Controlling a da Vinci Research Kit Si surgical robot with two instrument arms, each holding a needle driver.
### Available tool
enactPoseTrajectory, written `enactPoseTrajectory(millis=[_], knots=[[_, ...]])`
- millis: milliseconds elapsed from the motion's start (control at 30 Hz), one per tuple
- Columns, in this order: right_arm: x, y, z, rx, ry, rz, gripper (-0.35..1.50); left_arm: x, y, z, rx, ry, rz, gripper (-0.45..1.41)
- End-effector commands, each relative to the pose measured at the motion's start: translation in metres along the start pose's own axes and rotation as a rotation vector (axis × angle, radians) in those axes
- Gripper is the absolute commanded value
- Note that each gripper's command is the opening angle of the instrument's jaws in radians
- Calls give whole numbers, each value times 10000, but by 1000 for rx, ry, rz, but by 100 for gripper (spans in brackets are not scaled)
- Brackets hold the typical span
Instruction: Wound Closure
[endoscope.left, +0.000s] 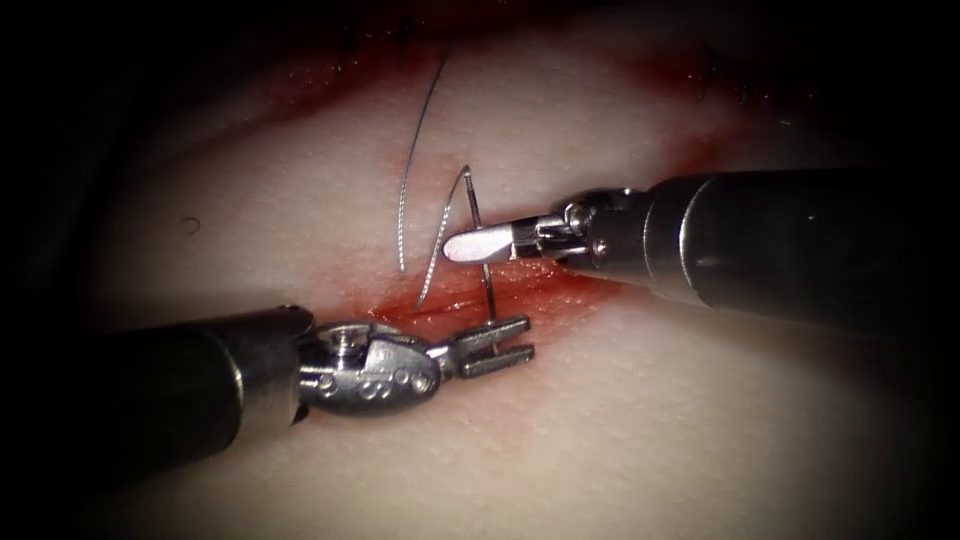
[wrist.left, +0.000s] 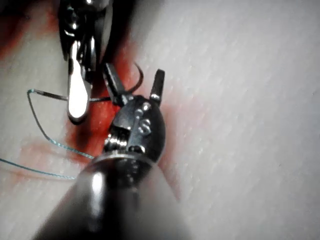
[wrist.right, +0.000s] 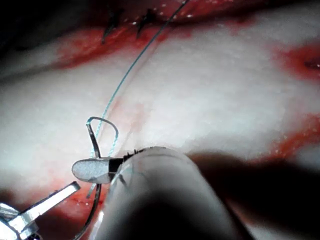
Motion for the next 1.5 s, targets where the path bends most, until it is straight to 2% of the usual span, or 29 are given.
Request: enactPoseTrajectory(millis=[33, 67, 200, 267, 333, 367, 400, 433, 467, 700, 733, 767, 833, 867, 1133, 1300, 1467, 1500], knots=[[-1, 4, 9, 12, -7, 1, -35, -3, 3, 6, -5, 4, -6, 131], [0, 5, 9, 32, -1, 7, -35, -3, 0, 2, -2, 1, -80, 140], [3, 6, 9, 46, 11, -45, -35, -5, -4, -10, -10, 7, -146, 138], [5, 7, 8, 54, 20, -80, -35, -9, -4, -18, -25, 2, -183, 124], [7, 8, 8, 73, 34, -138, -35, -15, -3, -30, -92, 15, -234, 108], [8, 8, 7, 79, 36, -168, -35, -19, -2, -35, -126, 23, -253, 93], [10, 9, 7, 101, 44, -239, -35, -29, -2, -46, -201, 33, -317, 0], [10, 9, 7, 101, 44, -239, -35, -29, -2, -46, -201, 33, -317, 0], [10, 9, 7, 112, 46, -304, -35, -40, -3, -54, -241, 26, -358, -45], [9, 9, 9, 148, 59, -465, -35, -77, -14, -60, -332, -45, -428, -45], [9, 9, 9, 160, 59, -495, -35, -88, -17, -55, -349, -102, -430, -45], [9, 9, 9, 160, 59, -495, -35, -88, -17, -55, -349, -102, -430, -45], [8, 8, 10, 161, 60, -525, -35, -103, -22, -43, -360, -172, -417, -45], [8, 8, 10, 161, 60, -525, -35, -103, -22, -43, -360, -172, -417, -45], [8, 8, 10, 176, 59, -590, -35, -138, -16, -7, -396, -355, -369, -45], [8, 8, 10, 179, 68, -637, -35, -151, -17, -4, -371, -405, -369, -45], [6, 8, 12, 180, 86, -745, -35, -165, -22, -3, -339, -492, -355, -45], [4, 8, 13, 183, 100, -804, -35, -172, -24, -3, -329, -529, -353, -45]])
